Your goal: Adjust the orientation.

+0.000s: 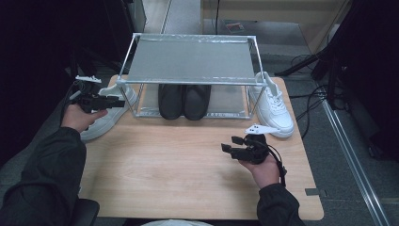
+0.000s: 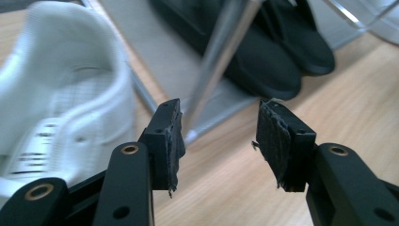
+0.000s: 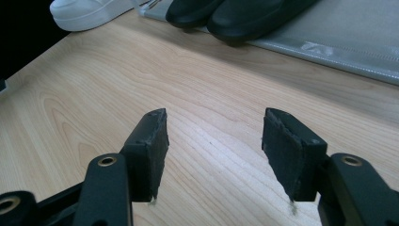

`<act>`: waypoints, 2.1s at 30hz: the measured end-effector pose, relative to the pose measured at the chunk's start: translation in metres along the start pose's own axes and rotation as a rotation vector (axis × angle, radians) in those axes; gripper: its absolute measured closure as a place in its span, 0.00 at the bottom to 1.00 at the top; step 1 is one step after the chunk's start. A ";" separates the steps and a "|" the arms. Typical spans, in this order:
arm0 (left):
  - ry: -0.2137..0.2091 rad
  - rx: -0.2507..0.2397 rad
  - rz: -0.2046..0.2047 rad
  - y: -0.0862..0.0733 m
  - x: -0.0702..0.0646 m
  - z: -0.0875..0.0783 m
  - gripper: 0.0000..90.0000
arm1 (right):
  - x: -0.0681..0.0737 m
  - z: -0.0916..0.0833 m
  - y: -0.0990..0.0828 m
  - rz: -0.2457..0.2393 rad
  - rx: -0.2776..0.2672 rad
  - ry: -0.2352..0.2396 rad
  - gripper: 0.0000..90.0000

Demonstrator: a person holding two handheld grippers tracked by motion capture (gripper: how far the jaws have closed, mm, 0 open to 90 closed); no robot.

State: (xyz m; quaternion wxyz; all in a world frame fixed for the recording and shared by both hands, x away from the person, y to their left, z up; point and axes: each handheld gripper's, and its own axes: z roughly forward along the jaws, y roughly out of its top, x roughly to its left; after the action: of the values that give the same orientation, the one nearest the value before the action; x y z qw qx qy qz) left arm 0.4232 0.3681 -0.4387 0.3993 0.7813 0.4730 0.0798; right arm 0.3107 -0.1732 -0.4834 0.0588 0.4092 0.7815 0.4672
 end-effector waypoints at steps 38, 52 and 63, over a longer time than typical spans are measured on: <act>0.044 0.083 -0.036 -0.005 0.063 0.017 0.86 | -0.001 -0.004 -0.003 0.003 -0.003 -0.021 0.47; 0.048 0.093 -0.087 0.011 0.065 -0.018 0.93 | -0.001 -0.005 -0.002 0.003 -0.006 -0.016 0.47; 0.044 0.103 -0.129 -0.002 0.042 -0.047 0.93 | 0.001 -0.004 0.001 0.017 -0.025 0.009 0.46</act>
State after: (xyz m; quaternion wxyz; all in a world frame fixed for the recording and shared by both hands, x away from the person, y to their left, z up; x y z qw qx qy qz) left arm 0.4214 0.4282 -0.4195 0.3524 0.7668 0.5345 0.0467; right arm 0.3085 -0.1756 -0.4803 0.0562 0.4131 0.7723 0.4793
